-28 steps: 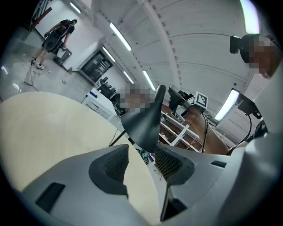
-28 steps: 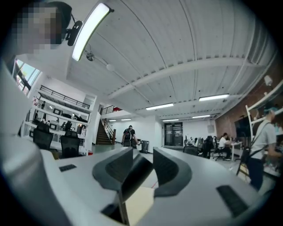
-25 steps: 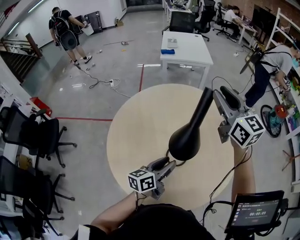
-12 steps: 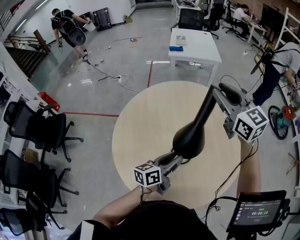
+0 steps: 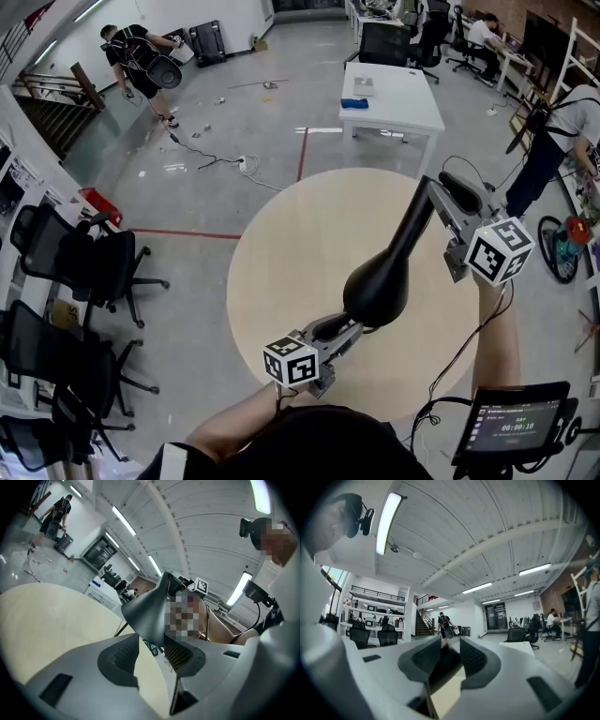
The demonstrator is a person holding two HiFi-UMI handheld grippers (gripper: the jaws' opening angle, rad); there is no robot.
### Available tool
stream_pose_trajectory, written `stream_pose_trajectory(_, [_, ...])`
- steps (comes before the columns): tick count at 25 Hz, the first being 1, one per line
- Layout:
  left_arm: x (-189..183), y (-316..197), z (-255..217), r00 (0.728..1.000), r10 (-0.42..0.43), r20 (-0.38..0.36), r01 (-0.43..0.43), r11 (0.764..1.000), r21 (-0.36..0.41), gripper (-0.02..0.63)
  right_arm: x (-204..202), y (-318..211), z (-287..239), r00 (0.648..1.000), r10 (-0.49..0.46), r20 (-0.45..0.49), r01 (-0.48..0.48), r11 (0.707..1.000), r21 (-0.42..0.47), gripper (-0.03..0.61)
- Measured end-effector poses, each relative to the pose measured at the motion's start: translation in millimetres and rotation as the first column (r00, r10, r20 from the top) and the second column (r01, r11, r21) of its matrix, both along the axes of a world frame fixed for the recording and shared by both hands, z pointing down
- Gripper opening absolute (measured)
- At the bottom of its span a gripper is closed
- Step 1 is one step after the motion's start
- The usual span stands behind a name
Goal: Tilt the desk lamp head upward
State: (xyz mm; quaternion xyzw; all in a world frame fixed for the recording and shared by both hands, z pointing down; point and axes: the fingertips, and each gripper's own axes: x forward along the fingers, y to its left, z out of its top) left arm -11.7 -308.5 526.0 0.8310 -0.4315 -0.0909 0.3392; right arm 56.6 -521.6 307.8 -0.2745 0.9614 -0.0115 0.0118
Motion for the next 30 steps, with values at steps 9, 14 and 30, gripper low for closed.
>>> stream_pose_trajectory(9, [-3.6,14.6,-25.8,1.000,0.000,0.027,-0.002,0.998,0.057,0.170,6.0,-14.5,8.1,0.997,0.011,0.078,-0.003,0.995,-0.103,0.123])
stream_pose_trajectory(14, [-5.9,23.6,-42.4,0.995,0.022,0.097,-0.034,0.993,0.116,0.170,7.6,-20.9,13.3,0.994,0.016,0.109,0.000,0.989,-0.146,0.123])
stream_pose_trajectory(30, [-6.6,40.5,-99.8,0.972,0.012,0.236,-0.081,0.956,0.283,0.170,16.5,-41.4,34.6,0.974,0.045,0.221,0.020,0.959,-0.284,0.123])
